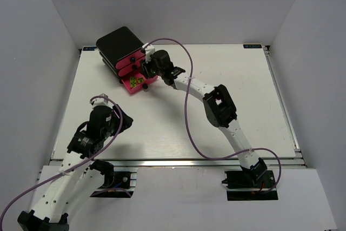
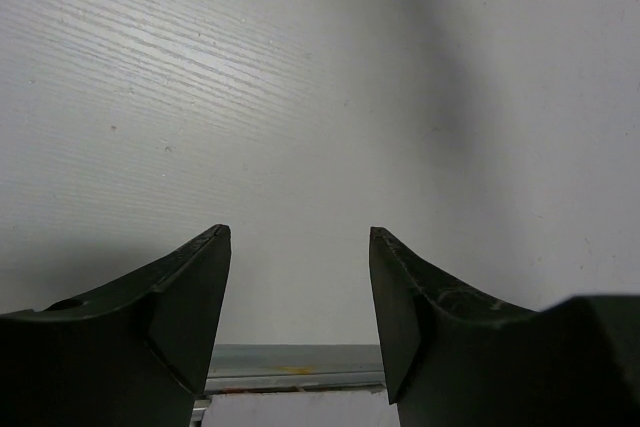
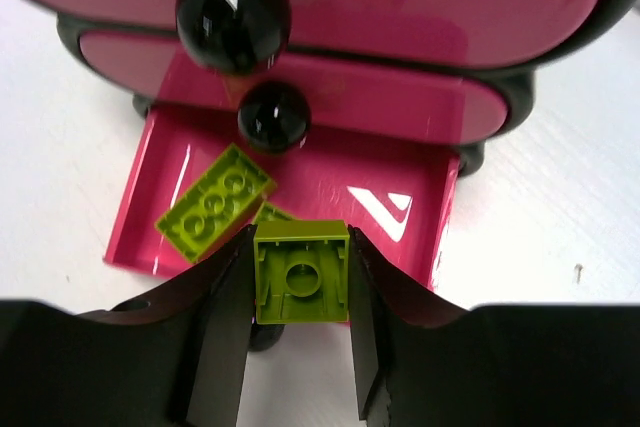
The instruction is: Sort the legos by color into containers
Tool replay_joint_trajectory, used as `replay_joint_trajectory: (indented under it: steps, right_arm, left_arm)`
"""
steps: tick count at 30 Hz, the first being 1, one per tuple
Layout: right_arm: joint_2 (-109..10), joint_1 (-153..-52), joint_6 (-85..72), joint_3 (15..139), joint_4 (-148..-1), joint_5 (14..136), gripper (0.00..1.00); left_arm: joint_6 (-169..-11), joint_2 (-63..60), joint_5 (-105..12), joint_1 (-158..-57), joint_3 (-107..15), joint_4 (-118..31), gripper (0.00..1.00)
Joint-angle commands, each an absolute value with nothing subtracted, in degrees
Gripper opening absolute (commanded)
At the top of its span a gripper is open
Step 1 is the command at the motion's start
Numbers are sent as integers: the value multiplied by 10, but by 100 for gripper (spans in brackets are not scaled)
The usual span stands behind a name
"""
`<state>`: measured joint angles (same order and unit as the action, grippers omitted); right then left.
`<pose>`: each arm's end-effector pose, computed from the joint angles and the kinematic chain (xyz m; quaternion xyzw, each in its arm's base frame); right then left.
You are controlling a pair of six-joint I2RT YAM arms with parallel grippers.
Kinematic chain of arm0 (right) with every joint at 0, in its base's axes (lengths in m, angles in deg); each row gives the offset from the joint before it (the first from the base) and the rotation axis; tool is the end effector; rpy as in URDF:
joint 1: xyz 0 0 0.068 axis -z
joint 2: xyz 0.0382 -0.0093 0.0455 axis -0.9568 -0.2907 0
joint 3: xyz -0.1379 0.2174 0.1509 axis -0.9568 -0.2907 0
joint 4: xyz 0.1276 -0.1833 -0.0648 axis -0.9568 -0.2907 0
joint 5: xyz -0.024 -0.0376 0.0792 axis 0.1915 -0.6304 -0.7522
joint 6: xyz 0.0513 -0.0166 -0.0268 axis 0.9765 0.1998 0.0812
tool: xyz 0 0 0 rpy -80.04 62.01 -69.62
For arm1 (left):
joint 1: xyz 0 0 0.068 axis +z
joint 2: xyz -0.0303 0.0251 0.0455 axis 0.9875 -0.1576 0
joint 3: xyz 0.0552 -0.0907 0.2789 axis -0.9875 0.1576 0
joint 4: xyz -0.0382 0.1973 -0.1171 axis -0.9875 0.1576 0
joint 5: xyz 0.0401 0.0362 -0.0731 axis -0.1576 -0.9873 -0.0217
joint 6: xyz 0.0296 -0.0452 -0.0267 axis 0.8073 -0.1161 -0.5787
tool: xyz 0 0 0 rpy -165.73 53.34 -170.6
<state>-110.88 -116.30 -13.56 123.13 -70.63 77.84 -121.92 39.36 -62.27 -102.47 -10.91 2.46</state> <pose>0.4230 0.4026 0.2384 -0.3217 0.7372 0.2506 0.5387 0.0771 -0.0241 0.2707 -0.2026 0.8852 -0.1728 0.3814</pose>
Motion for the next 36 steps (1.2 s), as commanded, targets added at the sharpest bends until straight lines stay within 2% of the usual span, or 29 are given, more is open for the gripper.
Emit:
replay_joint_trajectory:
  steps: [1, 4, 6, 8, 11, 14, 16, 20, 21, 22, 24, 26, 27, 29, 31, 32, 33, 36]
  right_arm:
    - [-1129, -1166, -106, 1276, -655, 797, 31]
    - [-1146, -1165, -110, 1286, -647, 789, 46]
    - [-1148, -1163, -110, 1283, -644, 781, 50]
    - [-1145, -1160, -111, 1282, -645, 768, 59]
    - [-1135, -1157, -115, 1276, -647, 757, 63]
    - [-1108, -1144, -115, 1263, -652, 749, 63]
    - [-1071, -1136, -120, 1239, -658, 718, 58]
    - [-979, -1087, -206, 1124, -651, 574, 38]
    - [-963, -1070, -220, 1113, -674, 540, 26]
    - [-962, -1062, -228, 1115, -707, 538, 19]
    - [-971, -1037, -226, 1151, -830, 553, 14]
    - [-958, -1022, -205, 1131, -864, 594, 18]
    - [-934, -1018, -188, 1111, -873, 641, 25]
    - [-917, -1017, -165, 1079, -892, 685, 28]
    - [-921, -1020, -104, 1085, -953, 747, 40]
    - [-926, -1021, -77, 1093, -971, 761, 42]
    - [-931, -1021, -53, 1096, -984, 773, 50]
    - [-926, -1026, 1, 1077, -969, 773, 61]
  left_arm:
    - [-1211, 387, -604, -1023, -133, 23, 68]
    - [-1206, 378, -603, -1023, -141, 28, 67]
    - [-1206, 378, -605, -1023, -145, 33, 68]
    - [-1205, 382, -607, -1023, -143, 31, 67]
    - [-1207, 382, -604, -1023, -139, 22, 68]
    - [-1207, 375, -601, -1023, -135, 11, 68]
    - [-1206, 370, -600, -1023, -135, 2, 68]
    - [-1207, 373, -602, -1023, -125, -10, 68]
    - [-1210, 380, -602, -1023, -117, -14, 67]
    - [-1211, 381, -603, -1023, -114, -20, 68]
    - [-1211, 386, -608, -1023, -110, -21, 68]
    - [-1211, 386, -614, -1023, -109, -24, 68]
    - [-1209, 384, -615, -1023, -109, -25, 68]
    - [-1209, 381, -616, -1023, -108, -33, 68]
    - [-1209, 375, -611, -1023, -106, -43, 68]
    - [-1210, 372, -610, -1023, -104, -47, 68]
    - [-1209, 367, -609, -1023, -103, -50, 68]
    - [-1209, 359, -603, -1023, -103, -60, 68]
